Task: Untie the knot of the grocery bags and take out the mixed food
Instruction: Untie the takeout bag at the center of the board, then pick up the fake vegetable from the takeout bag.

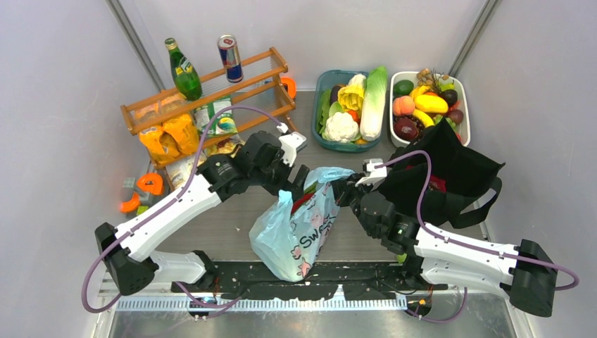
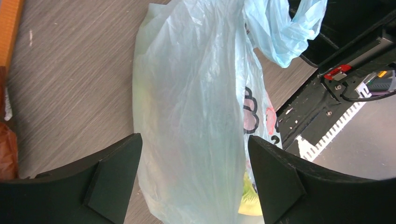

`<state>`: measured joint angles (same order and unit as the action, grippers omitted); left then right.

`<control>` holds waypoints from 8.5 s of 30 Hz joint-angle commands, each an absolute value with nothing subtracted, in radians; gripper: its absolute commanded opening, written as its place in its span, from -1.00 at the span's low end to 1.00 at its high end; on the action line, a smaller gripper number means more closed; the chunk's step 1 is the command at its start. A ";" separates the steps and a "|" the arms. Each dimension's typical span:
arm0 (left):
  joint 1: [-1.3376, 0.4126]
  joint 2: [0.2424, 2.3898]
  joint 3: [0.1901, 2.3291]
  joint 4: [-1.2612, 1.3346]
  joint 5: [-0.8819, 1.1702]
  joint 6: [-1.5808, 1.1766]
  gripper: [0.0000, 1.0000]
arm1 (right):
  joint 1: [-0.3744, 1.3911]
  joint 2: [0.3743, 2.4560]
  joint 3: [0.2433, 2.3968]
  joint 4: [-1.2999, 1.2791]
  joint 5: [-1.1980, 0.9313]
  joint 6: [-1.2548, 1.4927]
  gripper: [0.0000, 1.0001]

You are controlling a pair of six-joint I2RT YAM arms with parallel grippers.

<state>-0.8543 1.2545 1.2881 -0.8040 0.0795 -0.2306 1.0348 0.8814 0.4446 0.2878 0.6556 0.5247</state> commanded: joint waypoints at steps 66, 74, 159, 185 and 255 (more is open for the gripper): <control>-0.619 1.093 1.176 -0.660 -0.112 -0.174 -1.00 | 0.766 0.768 0.730 -0.017 0.135 0.425 0.93; -0.619 1.073 1.160 -0.652 -0.108 -0.181 -1.00 | 0.863 1.071 0.862 -0.023 0.345 0.449 0.91; -0.718 1.397 1.248 -0.723 -0.128 -0.173 0.50 | 0.688 0.940 0.815 0.061 -0.197 0.212 0.91; -0.727 1.028 0.852 -0.361 0.021 -0.311 -1.00 | 0.812 1.049 0.793 0.215 -0.230 0.383 0.26; -0.727 0.953 1.090 -0.529 -0.151 -0.285 0.79 | 0.914 1.273 0.753 0.088 0.450 0.376 -0.90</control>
